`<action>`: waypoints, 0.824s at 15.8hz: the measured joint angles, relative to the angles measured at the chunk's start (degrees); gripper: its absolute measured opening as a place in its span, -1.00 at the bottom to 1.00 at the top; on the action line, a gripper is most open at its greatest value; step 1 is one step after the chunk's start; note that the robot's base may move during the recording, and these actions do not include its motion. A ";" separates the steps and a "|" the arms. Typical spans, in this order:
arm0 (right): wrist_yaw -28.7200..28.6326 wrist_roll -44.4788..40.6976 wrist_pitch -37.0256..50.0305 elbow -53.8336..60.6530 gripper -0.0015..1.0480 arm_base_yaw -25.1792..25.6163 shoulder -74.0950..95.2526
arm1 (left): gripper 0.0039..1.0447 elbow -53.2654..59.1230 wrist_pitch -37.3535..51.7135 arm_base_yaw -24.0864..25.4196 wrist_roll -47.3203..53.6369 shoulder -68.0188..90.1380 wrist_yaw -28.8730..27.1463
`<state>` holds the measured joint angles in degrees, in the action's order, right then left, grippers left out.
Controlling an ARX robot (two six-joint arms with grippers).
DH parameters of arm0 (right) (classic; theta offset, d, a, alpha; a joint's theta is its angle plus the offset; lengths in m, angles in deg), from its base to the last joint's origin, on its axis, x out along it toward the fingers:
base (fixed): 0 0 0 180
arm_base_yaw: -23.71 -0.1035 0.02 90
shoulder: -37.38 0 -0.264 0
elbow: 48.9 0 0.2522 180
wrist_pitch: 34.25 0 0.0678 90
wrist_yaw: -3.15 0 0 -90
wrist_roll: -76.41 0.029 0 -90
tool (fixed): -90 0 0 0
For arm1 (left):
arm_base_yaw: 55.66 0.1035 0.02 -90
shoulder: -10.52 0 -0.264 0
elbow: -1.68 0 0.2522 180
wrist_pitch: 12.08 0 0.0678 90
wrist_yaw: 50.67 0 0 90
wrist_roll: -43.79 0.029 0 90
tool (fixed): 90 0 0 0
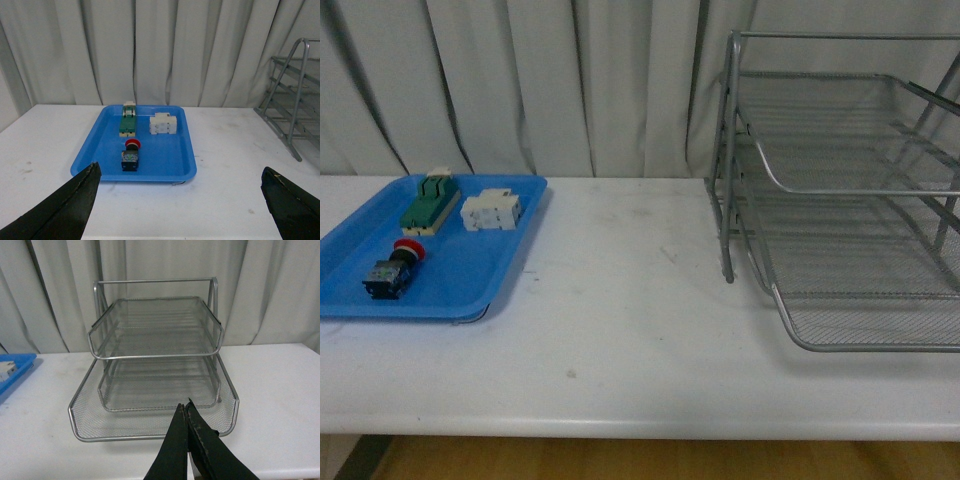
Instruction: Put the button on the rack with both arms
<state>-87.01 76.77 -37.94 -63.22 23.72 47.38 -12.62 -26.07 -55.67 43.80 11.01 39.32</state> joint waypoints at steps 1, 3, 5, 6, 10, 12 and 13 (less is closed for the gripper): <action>0.02 0.00 -5.29 -0.09 -0.96 0.00 -3.28 | 0.88 0.00 0.00 0.00 -0.02 0.00 0.00; 0.07 -0.02 -9.29 -0.24 -0.97 0.00 -9.77 | 0.88 0.00 -0.02 0.00 -0.02 0.00 0.02; 0.15 -0.15 -10.25 -0.09 -0.92 0.00 -9.79 | 0.88 0.00 0.00 0.00 0.00 0.00 0.02; 0.15 -0.17 -10.36 -0.09 -0.66 0.00 -9.77 | 0.88 0.00 0.00 0.00 0.00 0.00 0.02; 0.22 -0.20 -10.36 -0.09 0.24 0.00 -9.77 | 0.88 -7.10 -4.11 0.39 -2.49 25.83 -10.19; 0.20 -0.22 -10.25 -0.09 0.73 0.00 -9.79 | 0.88 -13.07 7.10 3.80 -0.63 46.60 -3.06; 0.20 -0.20 -10.27 -0.09 0.90 0.00 -9.77 | 0.88 -16.98 11.87 4.98 0.37 55.69 -0.85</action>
<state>-86.82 76.57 -48.22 -63.31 23.72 37.61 -29.60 -14.20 -50.68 44.17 66.71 38.47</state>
